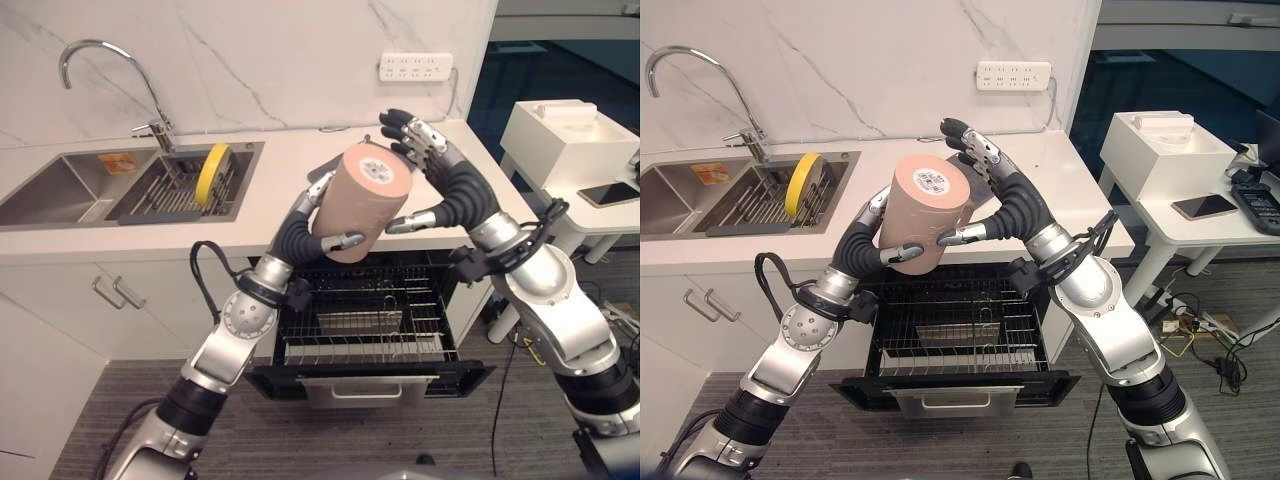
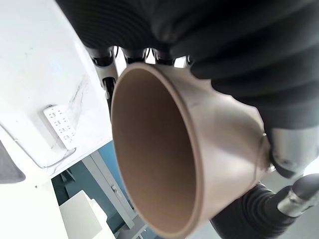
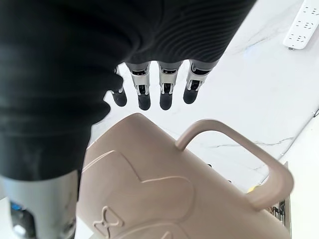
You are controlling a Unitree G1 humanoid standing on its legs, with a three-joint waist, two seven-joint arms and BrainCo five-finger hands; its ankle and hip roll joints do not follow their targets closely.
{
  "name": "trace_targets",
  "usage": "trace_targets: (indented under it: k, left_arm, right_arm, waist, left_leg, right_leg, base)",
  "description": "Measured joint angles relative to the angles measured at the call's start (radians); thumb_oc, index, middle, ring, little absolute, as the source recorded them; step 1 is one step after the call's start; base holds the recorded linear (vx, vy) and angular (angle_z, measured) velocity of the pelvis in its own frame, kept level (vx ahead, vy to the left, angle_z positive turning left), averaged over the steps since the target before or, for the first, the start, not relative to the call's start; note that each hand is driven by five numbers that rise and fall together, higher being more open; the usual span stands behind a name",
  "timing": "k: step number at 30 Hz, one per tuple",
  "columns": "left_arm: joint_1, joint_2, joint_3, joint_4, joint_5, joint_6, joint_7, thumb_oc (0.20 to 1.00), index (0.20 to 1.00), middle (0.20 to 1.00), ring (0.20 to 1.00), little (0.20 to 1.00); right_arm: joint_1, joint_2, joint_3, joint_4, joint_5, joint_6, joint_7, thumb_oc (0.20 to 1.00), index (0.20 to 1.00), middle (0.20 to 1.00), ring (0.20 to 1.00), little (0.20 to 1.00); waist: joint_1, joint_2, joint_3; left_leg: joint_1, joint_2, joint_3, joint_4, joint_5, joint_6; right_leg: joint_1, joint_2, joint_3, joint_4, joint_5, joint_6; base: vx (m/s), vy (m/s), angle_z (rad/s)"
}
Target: Place the dishes in the dishwasher.
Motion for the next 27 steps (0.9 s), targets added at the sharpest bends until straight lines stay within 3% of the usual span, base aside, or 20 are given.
trace_targets:
  k: [4, 5, 6, 8, 24, 25, 26, 27]
  left_arm:
    - [0.000, 0.000, -0.002, 0.000, 0.000, 0.000, 0.000, 0.200, 0.200, 0.200, 0.200, 0.200]
    - [0.000, 0.000, -0.002, 0.000, 0.000, 0.000, 0.000, 0.200, 0.200, 0.200, 0.200, 0.200]
    - [0.000, 0.000, -0.002, 0.000, 0.000, 0.000, 0.000, 0.200, 0.200, 0.200, 0.200, 0.200]
    - [0.000, 0.000, -0.002, 0.000, 0.000, 0.000, 0.000, 0.200, 0.200, 0.200, 0.200, 0.200]
    - [-0.002, 0.007, -0.003, 0.000, 0.000, 0.010, -0.013, 0.200, 0.200, 0.200, 0.200, 0.200]
    - [-0.002, 0.007, -0.003, 0.000, 0.000, 0.010, -0.013, 0.200, 0.200, 0.200, 0.200, 0.200]
    - [-0.002, 0.007, -0.002, 0.000, 0.000, 0.010, -0.013, 0.200, 0.200, 0.200, 0.200, 0.200]
    - [-0.002, 0.009, -0.002, 0.000, 0.000, 0.010, -0.013, 0.200, 0.200, 0.200, 0.200, 0.200]
  right_arm:
    - [0.000, 0.000, 0.000, 0.000, 0.000, 0.000, 0.000, 1.000, 1.000, 1.000, 1.000, 1.000]
    - [0.000, 0.000, 0.000, 0.000, 0.000, 0.000, 0.000, 0.824, 0.824, 0.824, 0.824, 0.824]
    - [0.000, 0.000, 0.000, 0.000, 0.000, 0.000, 0.001, 0.523, 0.523, 0.523, 0.523, 0.523]
    - [0.000, 0.000, 0.000, 0.000, 0.000, 0.000, 0.002, 0.200, 0.200, 0.200, 0.200, 0.200]
    - [-0.004, 0.001, -0.003, 0.003, -0.020, 0.022, 0.014, 0.200, 0.200, 0.200, 0.200, 0.200]
    - [-0.004, 0.001, -0.003, 0.003, -0.020, 0.023, 0.014, 0.539, 0.539, 0.539, 0.539, 0.539]
    - [-0.004, 0.001, -0.003, 0.003, -0.019, 0.023, 0.015, 1.000, 1.000, 1.000, 1.000, 1.000]
    - [-0.004, 0.001, -0.003, 0.003, -0.019, 0.023, 0.016, 1.000, 1.000, 1.000, 1.000, 1.000]
  waist:
    - [0.000, 0.000, 0.001]
    - [0.000, -0.001, 0.001]
    - [0.000, -0.001, 0.002]
    - [0.000, -0.001, 0.004]
    - [0.000, -0.006, 0.013]
    - [0.000, -0.005, 0.013]
    - [0.000, -0.005, 0.013]
    - [0.000, -0.005, 0.013]
  left_leg:
    - [-0.001, 0.000, 0.000, 0.000, 0.000, 0.000]
    - [-0.001, 0.000, 0.000, 0.000, 0.000, 0.000]
    - [-0.002, 0.000, 0.000, 0.000, 0.000, 0.000]
    - [-0.001, 0.000, 0.000, 0.000, 0.000, 0.000]
    - [-0.001, -0.001, -0.001, 0.000, 0.003, -0.004]
    - [-0.001, -0.001, -0.001, 0.000, 0.003, -0.004]
    - [-0.001, -0.001, -0.001, 0.000, 0.003, -0.004]
    - [-0.001, -0.001, -0.001, 0.000, 0.003, -0.004]
  right_leg:
    - [0.000, 0.000, -0.001, 0.000, 0.000, 0.000]
    - [0.000, 0.000, -0.002, 0.000, 0.000, 0.000]
    - [0.000, 0.000, -0.002, 0.000, 0.000, 0.000]
    - [0.000, 0.000, -0.002, 0.000, 0.000, 0.000]
    - [0.000, 0.000, -0.002, 0.000, 0.001, -0.001]
    - [0.000, 0.000, -0.002, 0.000, 0.001, -0.001]
    - [0.000, 0.000, -0.002, 0.000, 0.001, -0.001]
    - [0.000, 0.000, -0.002, 0.000, 0.001, -0.001]
  base:
    - [0.00, 0.000, 0.00]
    - [0.00, 0.000, 0.00]
    - [0.00, 0.000, 0.00]
    - [0.00, 0.000, 0.00]
    - [0.00, 0.000, 0.00]
    - [0.00, 0.000, 0.00]
    - [0.00, 0.000, 0.00]
    - [0.00, 0.000, 0.00]
